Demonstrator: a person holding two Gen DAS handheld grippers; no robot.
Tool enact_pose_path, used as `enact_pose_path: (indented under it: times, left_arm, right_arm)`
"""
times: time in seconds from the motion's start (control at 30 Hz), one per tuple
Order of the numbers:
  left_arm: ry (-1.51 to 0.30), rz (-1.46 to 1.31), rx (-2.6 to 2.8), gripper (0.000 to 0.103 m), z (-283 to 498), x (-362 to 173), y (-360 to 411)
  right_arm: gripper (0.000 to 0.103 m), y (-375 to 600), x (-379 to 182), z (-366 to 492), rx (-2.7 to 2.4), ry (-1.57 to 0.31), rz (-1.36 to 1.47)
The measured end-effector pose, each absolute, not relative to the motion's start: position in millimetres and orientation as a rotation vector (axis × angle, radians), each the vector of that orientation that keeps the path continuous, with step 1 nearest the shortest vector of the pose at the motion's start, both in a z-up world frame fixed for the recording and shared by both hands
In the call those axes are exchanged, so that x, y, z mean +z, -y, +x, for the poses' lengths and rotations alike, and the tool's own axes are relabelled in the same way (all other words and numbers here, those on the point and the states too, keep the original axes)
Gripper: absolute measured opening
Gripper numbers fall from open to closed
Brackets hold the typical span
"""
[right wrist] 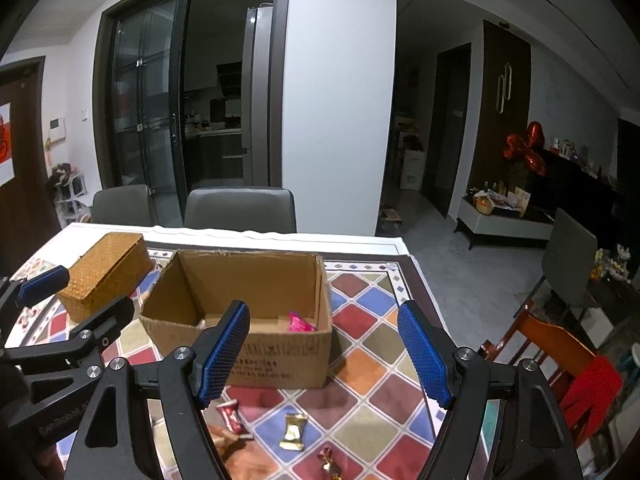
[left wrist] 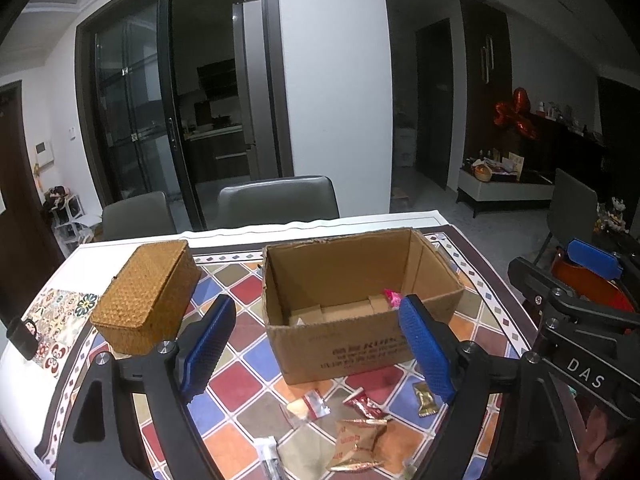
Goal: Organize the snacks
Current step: 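Withdraw both tools from the box back toward the remaining snacks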
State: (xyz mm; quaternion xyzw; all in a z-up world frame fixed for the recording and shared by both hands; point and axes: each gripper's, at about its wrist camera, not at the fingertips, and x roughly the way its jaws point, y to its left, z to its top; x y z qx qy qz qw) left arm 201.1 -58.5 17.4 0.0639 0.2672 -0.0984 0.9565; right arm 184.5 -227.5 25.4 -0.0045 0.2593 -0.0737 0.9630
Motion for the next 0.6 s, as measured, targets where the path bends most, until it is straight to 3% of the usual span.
enact_pose_path:
  times: [0.6]
  left_arm:
    - [-0.577, 0.141, -0.217, 0.089, 179, -10, 64]
  right_arm:
    - [0.077, 234, -4, 161, -0.162, -0.573, 0.011]
